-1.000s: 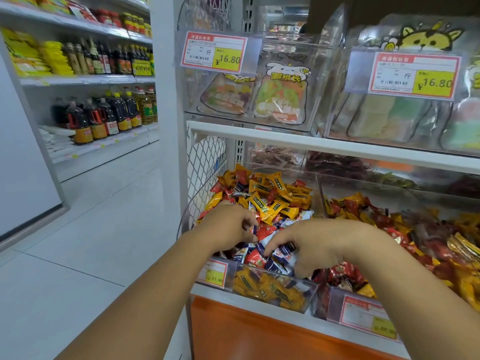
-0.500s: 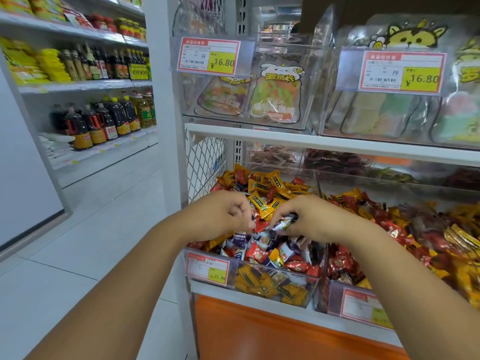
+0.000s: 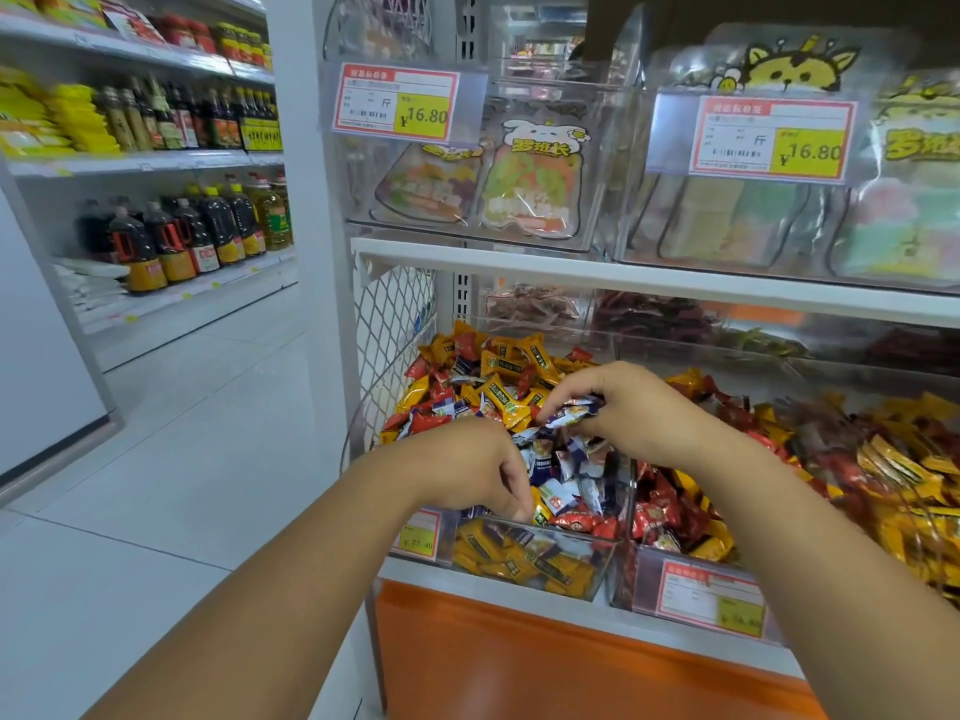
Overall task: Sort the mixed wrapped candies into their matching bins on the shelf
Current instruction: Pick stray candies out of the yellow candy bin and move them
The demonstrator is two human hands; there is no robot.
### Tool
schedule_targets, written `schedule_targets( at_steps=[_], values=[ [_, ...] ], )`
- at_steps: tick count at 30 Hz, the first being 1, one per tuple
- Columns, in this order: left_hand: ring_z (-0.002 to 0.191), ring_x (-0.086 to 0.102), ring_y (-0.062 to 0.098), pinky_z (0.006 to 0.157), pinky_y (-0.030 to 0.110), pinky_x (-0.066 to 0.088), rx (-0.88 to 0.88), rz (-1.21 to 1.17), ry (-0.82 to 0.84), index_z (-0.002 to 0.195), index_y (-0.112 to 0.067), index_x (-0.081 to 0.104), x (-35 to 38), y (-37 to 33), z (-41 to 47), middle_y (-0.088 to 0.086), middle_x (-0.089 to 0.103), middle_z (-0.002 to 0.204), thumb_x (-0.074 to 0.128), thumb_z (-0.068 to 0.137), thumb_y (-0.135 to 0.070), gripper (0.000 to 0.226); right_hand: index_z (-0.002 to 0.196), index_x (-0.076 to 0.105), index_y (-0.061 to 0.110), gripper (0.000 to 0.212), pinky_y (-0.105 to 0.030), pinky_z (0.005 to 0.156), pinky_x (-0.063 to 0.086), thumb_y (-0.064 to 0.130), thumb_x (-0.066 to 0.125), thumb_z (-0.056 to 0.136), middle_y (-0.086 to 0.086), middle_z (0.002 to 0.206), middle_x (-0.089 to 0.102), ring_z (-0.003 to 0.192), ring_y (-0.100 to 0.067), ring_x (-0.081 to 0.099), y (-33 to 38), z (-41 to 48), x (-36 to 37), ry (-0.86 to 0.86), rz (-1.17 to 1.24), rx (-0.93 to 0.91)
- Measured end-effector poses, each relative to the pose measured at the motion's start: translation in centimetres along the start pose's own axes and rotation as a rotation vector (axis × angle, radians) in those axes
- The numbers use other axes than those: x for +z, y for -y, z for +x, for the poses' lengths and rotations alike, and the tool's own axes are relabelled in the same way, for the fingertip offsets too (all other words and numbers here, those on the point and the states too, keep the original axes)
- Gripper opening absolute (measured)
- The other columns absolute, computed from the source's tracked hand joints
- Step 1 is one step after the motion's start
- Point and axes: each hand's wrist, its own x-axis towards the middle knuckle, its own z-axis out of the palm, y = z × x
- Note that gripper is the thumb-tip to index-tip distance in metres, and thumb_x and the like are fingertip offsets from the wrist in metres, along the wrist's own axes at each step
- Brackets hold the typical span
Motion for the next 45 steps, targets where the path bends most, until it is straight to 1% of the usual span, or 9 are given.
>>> schedule_targets(
  at_steps=[3,7,10,14,18,21,29,38,45],
  values=[
    [0.086,0.066,0.004,0.085,0.028,0.054,0.000,0.035,0.008,0.094,-0.019,0.077,0.4,-0.1,0.3,-0.008,0.074,0.092,0.072,0.086,-0.020,0.010,0.089,0.071,0.034,0.045,-0.017,0.078,0.050,-0.010,0.061,0.084,0.007,0.122,0.062,0.110,-0.009,0.058,-0.5,-0.2,0.6,-0.037,-0.037,-0.044],
    [0.083,0.065,-0.001,0.079,0.019,0.051,0.012,-0.007,-0.092,0.095,-0.020,0.076,0.0,0.2,0.1,-0.011,0.073,0.090,0.069,0.087,-0.021,0.010,0.091,0.072,0.035,0.055,-0.031,0.091,0.049,-0.016,0.055,0.081,0.009,0.116,0.062,0.109,-0.011,0.057,-1.0,-0.8,0.6,-0.118,0.003,-0.061],
    [0.081,0.063,-0.007,0.078,0.019,0.050,0.024,-0.096,-0.280,0.090,-0.028,0.075,-1.4,0.2,-0.7,-0.019,0.071,0.085,0.069,0.087,-0.026,0.008,0.087,0.070,0.039,0.054,-0.033,0.091,0.049,-0.014,0.058,0.082,0.010,0.114,0.063,0.107,-0.012,0.057,-1.0,-1.1,0.1,-0.224,0.055,-0.071],
    [0.083,0.061,-0.011,0.077,0.014,0.044,0.074,-0.239,-0.502,0.084,-0.034,0.074,-3.1,-1.5,-1.6,-0.025,0.070,0.085,0.069,0.086,-0.027,0.009,0.083,0.070,0.041,0.045,-0.010,0.088,0.043,-0.003,0.067,0.084,0.016,0.111,0.065,0.114,-0.003,0.056,-1.3,-2.1,-1.9,-0.319,0.156,-0.059],
    [0.079,0.063,-0.010,0.073,0.014,0.048,0.134,-0.316,-0.564,0.087,-0.033,0.075,-2.8,-4.7,-0.8,-0.022,0.071,0.086,0.068,0.087,-0.029,0.008,0.087,0.074,0.030,0.035,-0.011,0.065,0.050,-0.004,0.065,0.086,0.011,0.112,0.067,0.081,0.009,0.063,-2.6,-4.9,-4.7,-0.326,0.211,0.020],
    [0.067,0.060,-0.011,0.057,0.003,0.041,0.194,-0.361,-0.558,0.083,-0.034,0.074,-1.4,-8.0,1.2,-0.023,0.069,0.074,0.069,0.087,-0.027,0.009,0.088,0.076,0.027,0.027,-0.015,0.051,0.041,0.001,0.067,0.086,0.005,0.096,0.071,0.065,-0.014,0.058,-4.7,-7.4,-6.9,-0.358,0.216,0.140],
    [0.053,0.051,-0.003,0.052,0.011,0.040,0.328,-0.389,-0.477,0.083,-0.026,0.070,4.4,-18.9,10.8,-0.006,0.065,0.071,0.071,0.084,-0.020,0.007,0.083,0.072,0.018,0.020,-0.027,0.049,0.055,-0.002,0.069,0.084,-0.001,0.072,0.066,0.058,-0.009,0.062,-11.5,-15.5,-12.6,-0.447,0.346,0.402],
    [0.066,0.053,0.007,0.056,0.020,0.037,0.260,-0.326,-0.371,0.086,-0.021,0.069,9.4,-25.1,18.8,-0.013,0.056,0.070,0.068,0.087,-0.021,0.001,0.095,0.073,0.012,0.012,-0.025,0.052,0.056,0.005,0.069,0.085,0.009,0.095,0.061,0.065,-0.015,0.066,-19.3,-20.2,-14.0,-0.576,0.350,0.534],
    [0.088,0.061,0.010,0.075,0.025,0.046,0.277,-0.309,-0.342,0.090,-0.022,0.070,8.9,-24.7,19.2,-0.011,0.067,0.089,0.070,0.086,-0.031,0.009,0.109,0.065,0.031,0.038,-0.025,0.070,0.056,0.010,0.076,0.080,0.002,0.122,0.056,0.086,-0.010,0.063,-21.2,-19.8,-13.7,-0.582,0.264,0.529]
  ],
)
